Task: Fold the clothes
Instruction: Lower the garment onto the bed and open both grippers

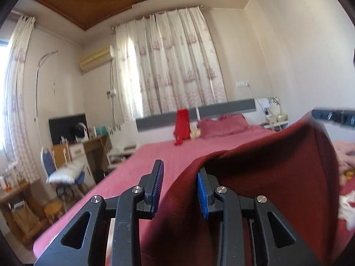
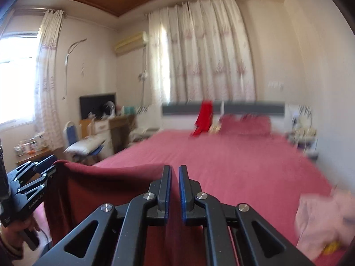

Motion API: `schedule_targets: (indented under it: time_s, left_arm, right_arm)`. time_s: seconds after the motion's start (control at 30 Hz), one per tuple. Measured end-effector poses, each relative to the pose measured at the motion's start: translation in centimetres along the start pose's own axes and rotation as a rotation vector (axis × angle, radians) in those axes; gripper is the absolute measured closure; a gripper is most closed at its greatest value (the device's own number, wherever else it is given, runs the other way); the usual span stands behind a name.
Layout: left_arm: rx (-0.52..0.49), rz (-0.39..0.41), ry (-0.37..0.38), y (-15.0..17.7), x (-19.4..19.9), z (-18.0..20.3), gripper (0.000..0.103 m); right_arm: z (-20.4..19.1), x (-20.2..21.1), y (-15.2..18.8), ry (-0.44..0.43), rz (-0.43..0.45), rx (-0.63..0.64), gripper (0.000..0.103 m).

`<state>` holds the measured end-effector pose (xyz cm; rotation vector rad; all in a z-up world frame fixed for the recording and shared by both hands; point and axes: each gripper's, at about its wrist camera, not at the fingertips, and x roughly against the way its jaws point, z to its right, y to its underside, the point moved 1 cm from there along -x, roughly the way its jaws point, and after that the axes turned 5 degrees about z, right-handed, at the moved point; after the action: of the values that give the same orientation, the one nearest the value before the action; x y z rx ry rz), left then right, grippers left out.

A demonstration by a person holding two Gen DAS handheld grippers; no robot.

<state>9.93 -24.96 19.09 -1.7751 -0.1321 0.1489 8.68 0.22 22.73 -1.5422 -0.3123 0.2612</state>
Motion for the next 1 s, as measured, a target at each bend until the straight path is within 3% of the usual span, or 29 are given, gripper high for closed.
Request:
schedule_targets:
  time_s: [0.1,0.13,0.17,0.2,0.23,0.3,0.4,0.57,0.63,0.83,0.9,1.0]
  left_arm:
    - [-0.055,0.076,-0.125,-0.4,-8.1,0.3,0.071]
    - [-0.065,0.079,-0.143,0.2,-11.1,0.3,0.071]
    - [-0.073,0.058,-0.122,1.2,-14.0,0.5,0.071]
    - [-0.085,-0.01,-0.087,3.0,-17.2,0.8,0.071]
    - [-0.091,-0.141,-0.062,5.3,-20.3,1.1,0.071]
    - [-0.054,-0.338,0.019,10.1,-23.2,1.3,0.071]
    - [-0.006,-0.547,0.139,17.0,-24.3,1.2,0.071]
    - [-0.055,-0.731,0.277,23.8,-23.3,-0.1,0.07]
    - [-0.046,-0.79,0.349,25.2,-23.8,-1.2,0.061]
    - [0.203,-0.916,0.426,27.6,-24.2,-5.2,0.044]
    - [0.168,-0.914,0.446,27.2,-24.0,-5.0,0.043]
    - [0.157,-0.932,0.574,27.6,-23.5,-2.9,0.039]
  right_arm:
    - [2.9,-4.2,-3.4,0.095,0.135,0.042,0.099]
    - [3.9,-6.9,-3.3,0.071,0.082,0.023,0.099]
    - [4.8,-10.4,-2.4,0.016,-0.033,-0.011,0.095]
    - [5.2,-12.7,-0.5,-0.031,-0.137,-0.036,0.095]
    - [5.2,-14.1,2.2,-0.072,-0.233,-0.055,0.093]
    - [5.1,-16.8,7.4,-0.155,-0.424,-0.094,0.079]
    - [5.0,-19.1,14.5,-0.228,-0.647,-0.144,0.079]
    - [4.7,-20.6,22.8,-0.318,-0.902,-0.206,0.078]
    - [4.4,-21.1,24.9,-0.327,-0.956,-0.181,0.075]
    - [4.0,-22.8,29.4,-0.382,-1.111,-0.096,0.071]
    - [3.8,-22.9,29.8,-0.427,-1.122,-0.086,0.067]
    - [3.7,-23.4,29.9,-0.477,-1.142,-0.081,0.057]
